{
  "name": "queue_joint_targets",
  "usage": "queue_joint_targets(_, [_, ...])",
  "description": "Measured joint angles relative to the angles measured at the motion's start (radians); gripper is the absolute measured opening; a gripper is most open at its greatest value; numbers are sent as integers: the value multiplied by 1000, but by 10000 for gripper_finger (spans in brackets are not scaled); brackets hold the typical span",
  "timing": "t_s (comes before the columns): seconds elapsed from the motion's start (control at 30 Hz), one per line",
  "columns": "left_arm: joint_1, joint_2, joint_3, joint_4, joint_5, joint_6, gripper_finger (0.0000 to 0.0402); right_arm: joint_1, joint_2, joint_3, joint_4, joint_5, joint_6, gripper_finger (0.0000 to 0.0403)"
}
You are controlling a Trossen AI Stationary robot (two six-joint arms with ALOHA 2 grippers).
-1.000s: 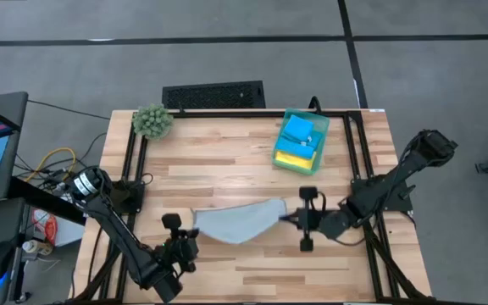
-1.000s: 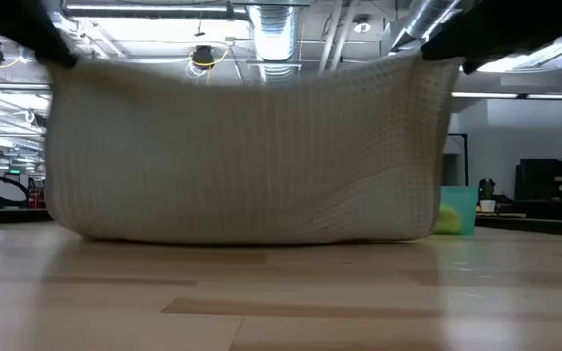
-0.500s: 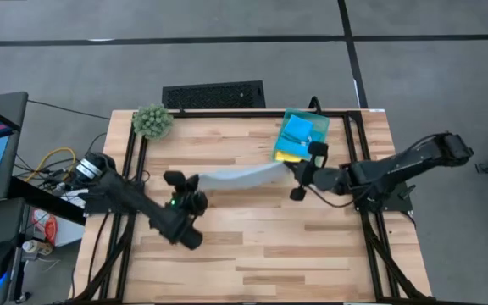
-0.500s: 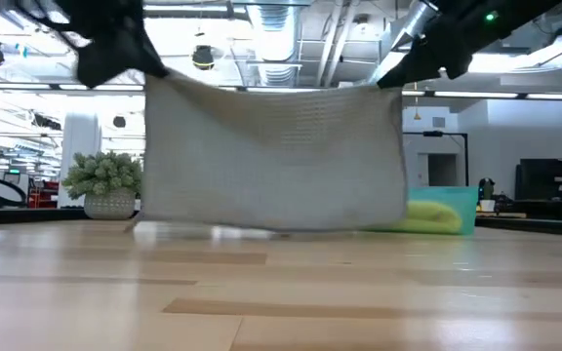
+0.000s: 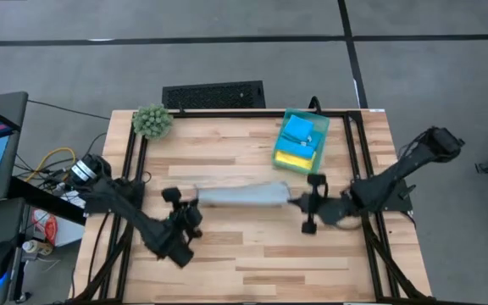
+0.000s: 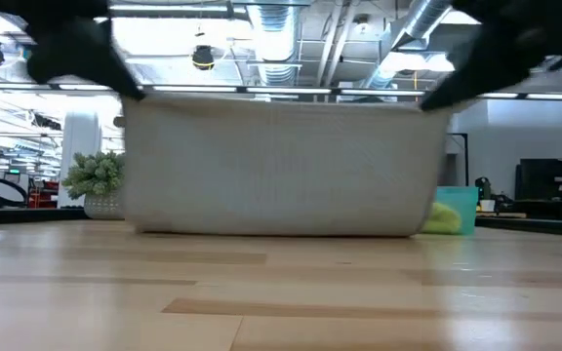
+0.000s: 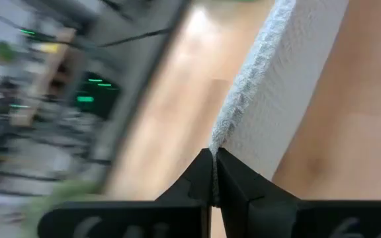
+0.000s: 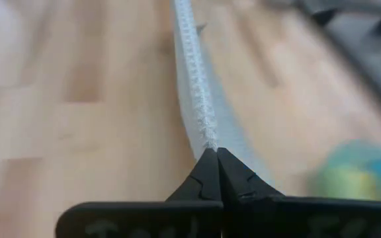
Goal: Fold microfiber towels
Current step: Fold the gray towel
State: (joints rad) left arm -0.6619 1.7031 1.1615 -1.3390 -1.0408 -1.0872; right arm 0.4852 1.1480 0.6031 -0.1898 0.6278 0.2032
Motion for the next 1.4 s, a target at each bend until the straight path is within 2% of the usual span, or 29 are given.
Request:
queue_joint_targets(0.2, [-137,1,-81,343,135,-14,0,220,180,-26,150,0,261,1])
queue_joint_targets(0.33, [-176,1,-120,513,147,-27,0,272,296,-26,275,28,318,3])
queue_joint_targets(0.57, [-173,1,-195,590,186,-70,0,184,419,-26,330,24,323,6])
queue_joint_targets(0.67, [-163,1,-197,546,180,-95,0,139,417,-26,306,25,323,6])
queue_joint_targets(0.87, [-118,0,-199,503,176,-100,0,63,334,-26,168,24,322,6])
queue_joint_targets(1.07, [-37,0,-202,487,177,-23,0,-1,284,-26,95,19,303,7])
queue_joint_targets(1.23, [18,0,-202,489,207,34,0,-42,306,-26,110,-43,285,8])
queue_joint_targets(1.4, [29,0,-202,492,226,47,0,-66,362,-26,161,-55,253,9])
